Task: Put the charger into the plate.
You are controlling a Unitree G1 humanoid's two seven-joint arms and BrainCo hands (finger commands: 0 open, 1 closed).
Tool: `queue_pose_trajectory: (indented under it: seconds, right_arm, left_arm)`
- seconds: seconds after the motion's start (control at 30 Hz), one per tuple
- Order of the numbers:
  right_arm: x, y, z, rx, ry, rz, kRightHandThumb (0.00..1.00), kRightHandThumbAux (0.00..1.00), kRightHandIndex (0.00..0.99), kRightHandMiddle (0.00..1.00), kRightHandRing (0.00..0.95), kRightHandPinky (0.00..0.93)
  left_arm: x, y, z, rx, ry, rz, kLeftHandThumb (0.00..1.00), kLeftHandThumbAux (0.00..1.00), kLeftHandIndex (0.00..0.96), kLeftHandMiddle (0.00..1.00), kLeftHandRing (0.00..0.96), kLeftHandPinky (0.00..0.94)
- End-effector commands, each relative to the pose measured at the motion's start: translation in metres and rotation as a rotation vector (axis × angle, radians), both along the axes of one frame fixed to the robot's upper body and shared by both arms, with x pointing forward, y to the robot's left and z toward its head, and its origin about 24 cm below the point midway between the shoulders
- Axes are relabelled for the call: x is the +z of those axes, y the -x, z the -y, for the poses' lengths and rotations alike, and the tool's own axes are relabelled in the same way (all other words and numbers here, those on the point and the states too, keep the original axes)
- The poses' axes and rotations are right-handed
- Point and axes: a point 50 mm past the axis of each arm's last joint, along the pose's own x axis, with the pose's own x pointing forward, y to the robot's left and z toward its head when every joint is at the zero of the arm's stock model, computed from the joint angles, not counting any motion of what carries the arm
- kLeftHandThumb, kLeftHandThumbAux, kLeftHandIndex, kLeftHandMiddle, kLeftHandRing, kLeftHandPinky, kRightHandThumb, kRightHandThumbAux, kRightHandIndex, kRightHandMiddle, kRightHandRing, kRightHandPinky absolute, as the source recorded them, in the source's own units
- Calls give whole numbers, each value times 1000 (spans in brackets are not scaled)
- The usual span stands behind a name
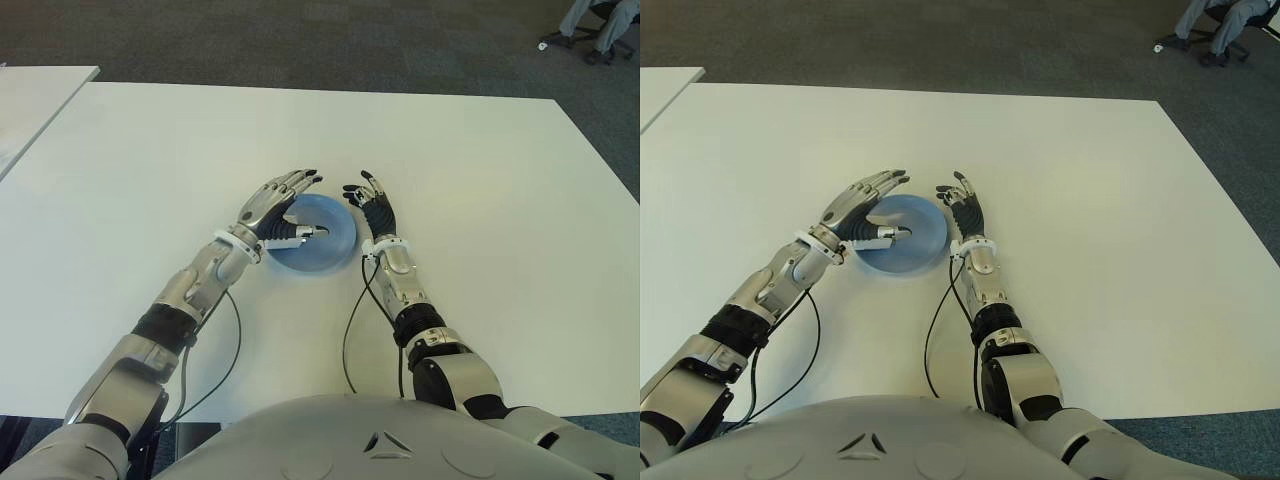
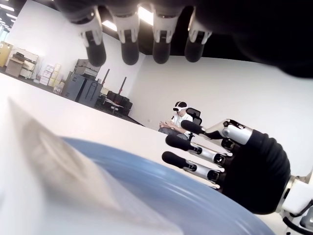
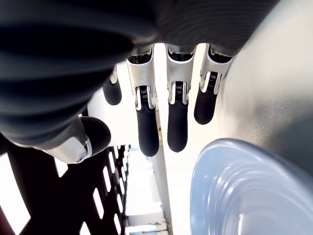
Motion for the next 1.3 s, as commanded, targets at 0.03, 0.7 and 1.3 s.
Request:
queue_pose_trajectory:
  seconds: [0.03,0.7,1.3]
  right_arm:
    - [-16,13,-11,6,-37,-90,0,503,83,361,313,189]
    - [-16,15,-5,12,-14,-85,0,466,74,336,300,189]
    - [-16,16,6,8,14,-69,0,479,76,346,316,217]
  left_arm:
    - [1,0,-12,64,142,-64,216,243,47,0,0,0]
    - [-4,2,-72,266,755,-174,73,517,0,0,0,0]
    - [-43,32,-95,398,1035,-270,0,604,0,0,0,0]
